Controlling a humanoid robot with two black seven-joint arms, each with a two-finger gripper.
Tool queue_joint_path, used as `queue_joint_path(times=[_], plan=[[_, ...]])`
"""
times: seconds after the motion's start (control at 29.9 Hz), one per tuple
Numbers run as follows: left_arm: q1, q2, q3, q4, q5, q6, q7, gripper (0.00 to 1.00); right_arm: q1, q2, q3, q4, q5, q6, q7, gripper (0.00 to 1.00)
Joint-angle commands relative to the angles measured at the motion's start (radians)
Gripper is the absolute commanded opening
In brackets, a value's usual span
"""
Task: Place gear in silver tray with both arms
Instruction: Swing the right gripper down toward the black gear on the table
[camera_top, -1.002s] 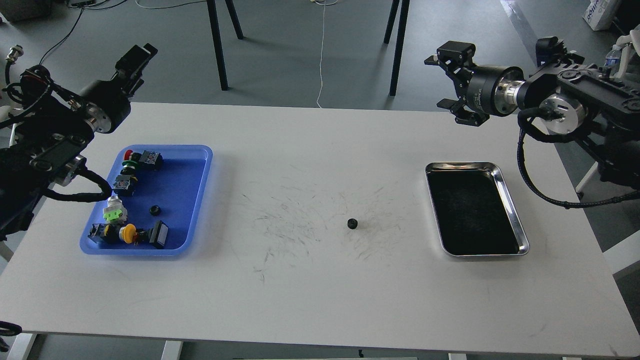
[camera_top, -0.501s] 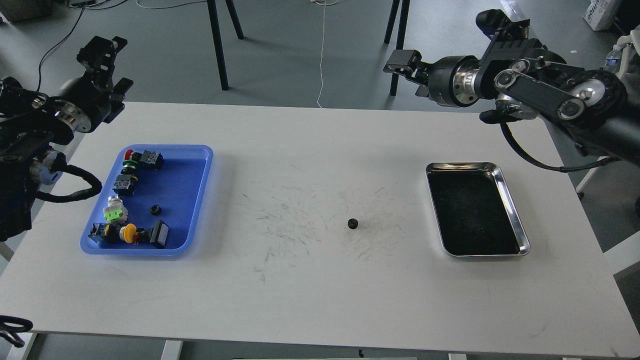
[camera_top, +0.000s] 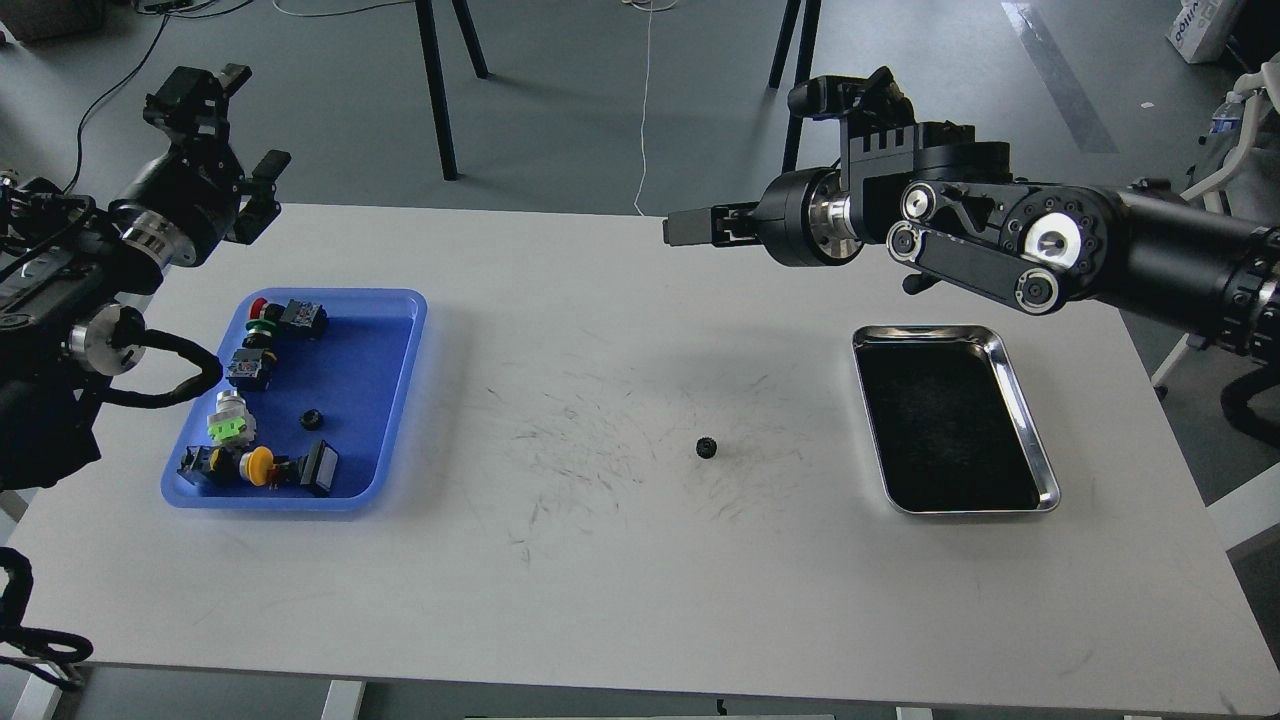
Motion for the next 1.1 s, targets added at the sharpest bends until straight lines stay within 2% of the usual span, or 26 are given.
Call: queue_joint_path(times=[0.0,0.33,0.53,0.6,0.7,0.77,1.07], plan=[[-0.001,0.0,-0.013,0.004,-0.023,-0.002,0.0,0.99,0.015,0.025,-0.03,0.008,-0.098,-0.004,0.052,0.95],[0.015,0.002,-0.012,-0.004,-0.027,-0.002,0.0,0.99,-0.035,0.079,-0.039,0.011,-0.099,-0.109,0.055,0.95],[0.011,-0.003,-0.013,0.004,-0.029,-0.002,0.0,0.99,-0.015,0.079,-0.104,0.031,-0.119,-0.057,0.062,0.95],[0.012,-0.004,-0.013,0.005,-0.029,-0.002,0.0,0.99,-0.002,0.086,-0.141,0.031,-0.161,-0.051,0.094,0.96],[0.014,-0.013,-0.009,0.012,-0.027,-0.002,0.0,0.99,0.034,0.092,-0.176,0.046,-0.177,-0.002,0.205,0.97],[0.014,-0.013,-0.004,0.013,-0.027,-0.002,0.0,0.99,0.045,0.085,-0.174,0.055,-0.172,0.014,0.245,0.98],[0.014,-0.021,-0.006,0.024,-0.027,-0.002,0.0,0.99,0.045,0.068,-0.185,0.101,-0.177,0.012,0.247,0.97]])
